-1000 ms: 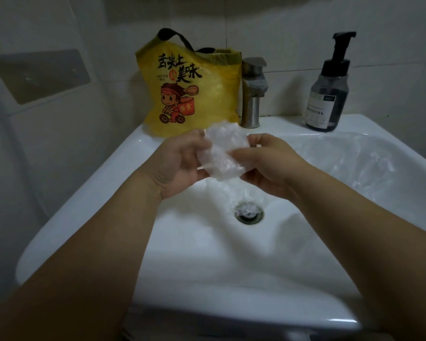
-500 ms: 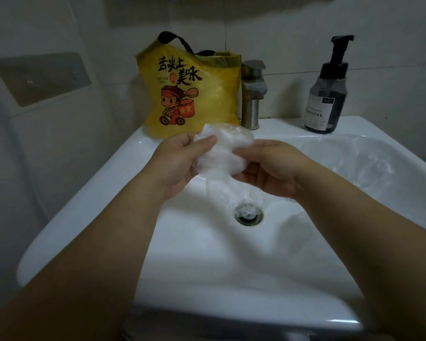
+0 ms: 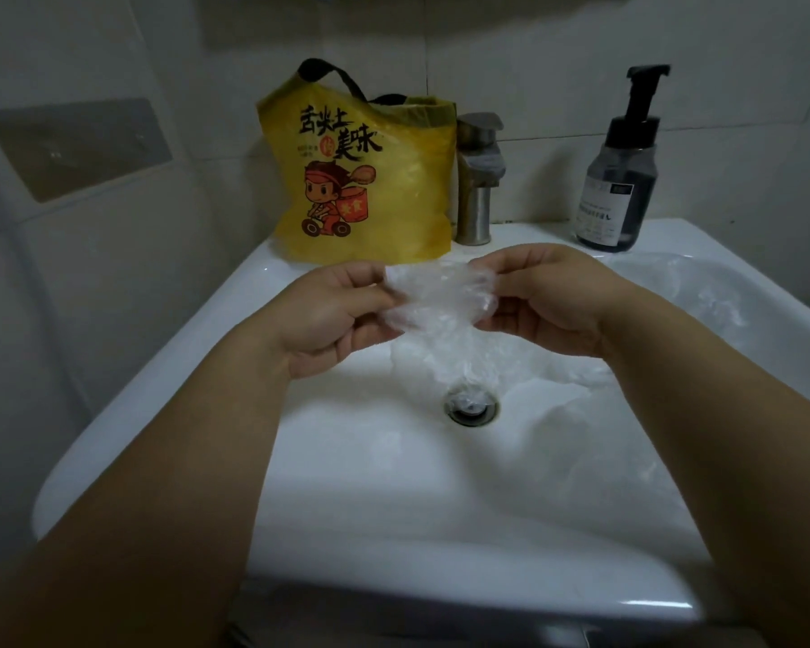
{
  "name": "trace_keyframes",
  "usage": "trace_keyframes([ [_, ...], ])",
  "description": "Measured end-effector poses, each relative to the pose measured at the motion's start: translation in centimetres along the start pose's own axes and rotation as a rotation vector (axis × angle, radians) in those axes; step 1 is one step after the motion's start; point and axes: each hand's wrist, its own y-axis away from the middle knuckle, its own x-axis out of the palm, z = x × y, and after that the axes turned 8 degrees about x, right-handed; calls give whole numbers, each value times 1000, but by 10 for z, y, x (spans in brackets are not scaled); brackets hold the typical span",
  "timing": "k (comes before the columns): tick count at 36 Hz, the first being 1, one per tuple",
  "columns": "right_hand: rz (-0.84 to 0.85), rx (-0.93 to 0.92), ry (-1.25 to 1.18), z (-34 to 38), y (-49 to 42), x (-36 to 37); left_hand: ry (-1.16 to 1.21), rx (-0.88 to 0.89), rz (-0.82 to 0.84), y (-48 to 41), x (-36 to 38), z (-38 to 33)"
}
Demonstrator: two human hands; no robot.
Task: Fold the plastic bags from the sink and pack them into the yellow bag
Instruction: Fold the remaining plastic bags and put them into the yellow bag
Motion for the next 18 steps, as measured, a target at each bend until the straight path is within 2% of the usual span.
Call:
trace_keyframes([
  [3,4,23,36,-1,1,0,-48,-34,39,3,3,-2],
  [8,49,8,9,2,1,0,73,18,34,5,6,-6],
  [12,43,-22,-53,5,4,5,58,29,55,4,5,-5],
  [15,-22,-38,-60,4,4,6,66,17,39,5,5,-7],
  [18,-167,-61,107,2,1,9,129,1,-37,3,6,-7],
])
